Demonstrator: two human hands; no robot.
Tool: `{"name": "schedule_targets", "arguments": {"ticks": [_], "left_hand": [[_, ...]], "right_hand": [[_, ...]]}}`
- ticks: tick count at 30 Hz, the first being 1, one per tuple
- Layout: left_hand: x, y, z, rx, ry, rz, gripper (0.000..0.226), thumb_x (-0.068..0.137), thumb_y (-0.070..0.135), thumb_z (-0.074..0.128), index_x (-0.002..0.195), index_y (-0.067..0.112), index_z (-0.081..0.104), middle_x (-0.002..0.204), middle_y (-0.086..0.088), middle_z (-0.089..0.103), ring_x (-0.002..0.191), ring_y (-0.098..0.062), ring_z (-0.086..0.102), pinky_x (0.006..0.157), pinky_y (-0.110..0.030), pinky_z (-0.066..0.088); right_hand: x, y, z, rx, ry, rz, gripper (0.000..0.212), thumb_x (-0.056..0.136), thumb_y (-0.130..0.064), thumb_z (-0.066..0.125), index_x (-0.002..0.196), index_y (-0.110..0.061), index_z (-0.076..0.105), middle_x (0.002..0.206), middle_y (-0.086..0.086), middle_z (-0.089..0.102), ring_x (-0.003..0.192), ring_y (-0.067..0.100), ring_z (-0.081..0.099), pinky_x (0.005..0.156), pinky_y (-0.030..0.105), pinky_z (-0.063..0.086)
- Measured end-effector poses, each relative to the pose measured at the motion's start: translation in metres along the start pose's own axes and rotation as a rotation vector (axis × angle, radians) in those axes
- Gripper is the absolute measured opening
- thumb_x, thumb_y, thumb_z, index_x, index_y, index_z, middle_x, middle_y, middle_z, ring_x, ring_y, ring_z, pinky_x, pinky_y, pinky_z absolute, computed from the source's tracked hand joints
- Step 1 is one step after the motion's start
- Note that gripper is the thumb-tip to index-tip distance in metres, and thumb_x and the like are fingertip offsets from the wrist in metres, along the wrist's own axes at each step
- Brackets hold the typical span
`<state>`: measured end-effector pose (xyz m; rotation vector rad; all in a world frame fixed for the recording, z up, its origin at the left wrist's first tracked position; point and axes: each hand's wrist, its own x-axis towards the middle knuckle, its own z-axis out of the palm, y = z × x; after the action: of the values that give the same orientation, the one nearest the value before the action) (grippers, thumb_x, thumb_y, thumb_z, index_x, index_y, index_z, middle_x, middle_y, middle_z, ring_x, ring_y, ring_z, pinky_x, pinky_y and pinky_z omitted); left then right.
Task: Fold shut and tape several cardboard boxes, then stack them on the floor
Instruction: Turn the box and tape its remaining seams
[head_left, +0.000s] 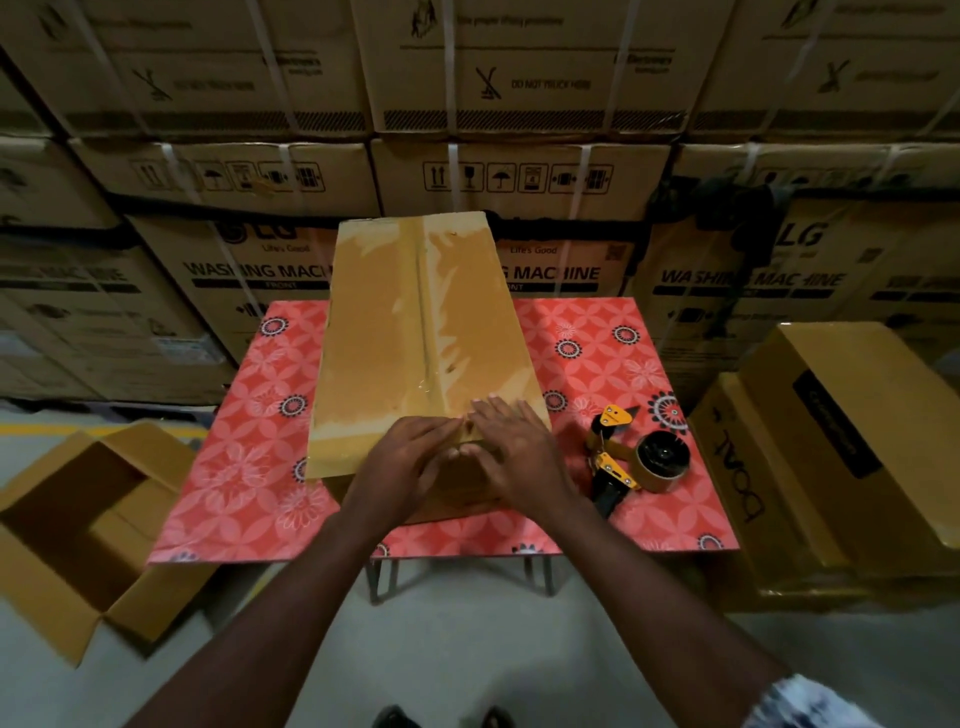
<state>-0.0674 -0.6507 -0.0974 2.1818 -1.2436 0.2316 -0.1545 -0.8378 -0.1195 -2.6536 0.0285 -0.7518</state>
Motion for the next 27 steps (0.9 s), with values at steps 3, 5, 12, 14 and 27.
{"name": "schedule_targets", "arguments": {"ticks": [3, 5, 12, 14, 27], "left_hand": [[-0.003, -0.006, -0.001, -0.027, -0.009, 0.022, 0.038, 0.096, 0.024, 0.058, 0.132, 0.015, 0.066, 0.123, -0.006, 0.070, 0.110, -0.021, 0.060, 0.092, -0.032, 0.050], [-0.003, -0.006, 0.001, -0.036, -0.004, 0.010, 0.039, 0.093, 0.014, 0.067, 0.133, 0.015, 0.066, 0.123, -0.007, 0.069, 0.109, -0.023, 0.060, 0.092, -0.033, 0.051], [-0.007, -0.003, -0.005, -0.016, 0.062, -0.031, 0.045, 0.087, 0.007, 0.071, 0.132, 0.011, 0.065, 0.121, -0.008, 0.069, 0.109, -0.021, 0.057, 0.093, -0.036, 0.049], [-0.014, -0.011, -0.008, 0.027, 0.108, -0.049, 0.041, 0.090, 0.021, 0.066, 0.130, 0.012, 0.067, 0.119, -0.007, 0.070, 0.107, -0.023, 0.058, 0.091, -0.040, 0.050], [-0.043, -0.038, -0.030, 0.119, 0.130, -0.181, 0.039, 0.090, 0.021, 0.066, 0.130, 0.018, 0.066, 0.122, -0.003, 0.066, 0.109, -0.028, 0.059, 0.091, -0.041, 0.045]], "right_hand": [[-0.004, -0.004, 0.012, 0.001, 0.058, -0.022, 0.041, 0.098, -0.036, 0.059, 0.129, -0.011, 0.068, 0.137, 0.005, 0.065, 0.131, 0.021, 0.057, 0.116, 0.044, 0.039], [-0.008, 0.001, 0.013, -0.004, 0.062, -0.048, 0.042, 0.093, -0.029, 0.068, 0.131, -0.010, 0.067, 0.139, 0.005, 0.063, 0.133, 0.021, 0.056, 0.116, 0.043, 0.038], [0.003, -0.021, 0.013, 0.043, 0.064, 0.044, 0.046, 0.094, -0.039, 0.059, 0.130, -0.010, 0.068, 0.137, 0.007, 0.064, 0.133, 0.025, 0.056, 0.116, 0.047, 0.038], [0.004, -0.023, 0.018, 0.036, 0.061, 0.026, 0.045, 0.095, -0.039, 0.060, 0.129, -0.011, 0.069, 0.137, 0.006, 0.064, 0.133, 0.024, 0.056, 0.116, 0.047, 0.038], [0.015, -0.058, 0.030, -0.009, -0.039, 0.056, 0.045, 0.092, -0.038, 0.069, 0.133, -0.019, 0.066, 0.143, -0.001, 0.059, 0.140, 0.022, 0.049, 0.121, 0.051, 0.023]]}}
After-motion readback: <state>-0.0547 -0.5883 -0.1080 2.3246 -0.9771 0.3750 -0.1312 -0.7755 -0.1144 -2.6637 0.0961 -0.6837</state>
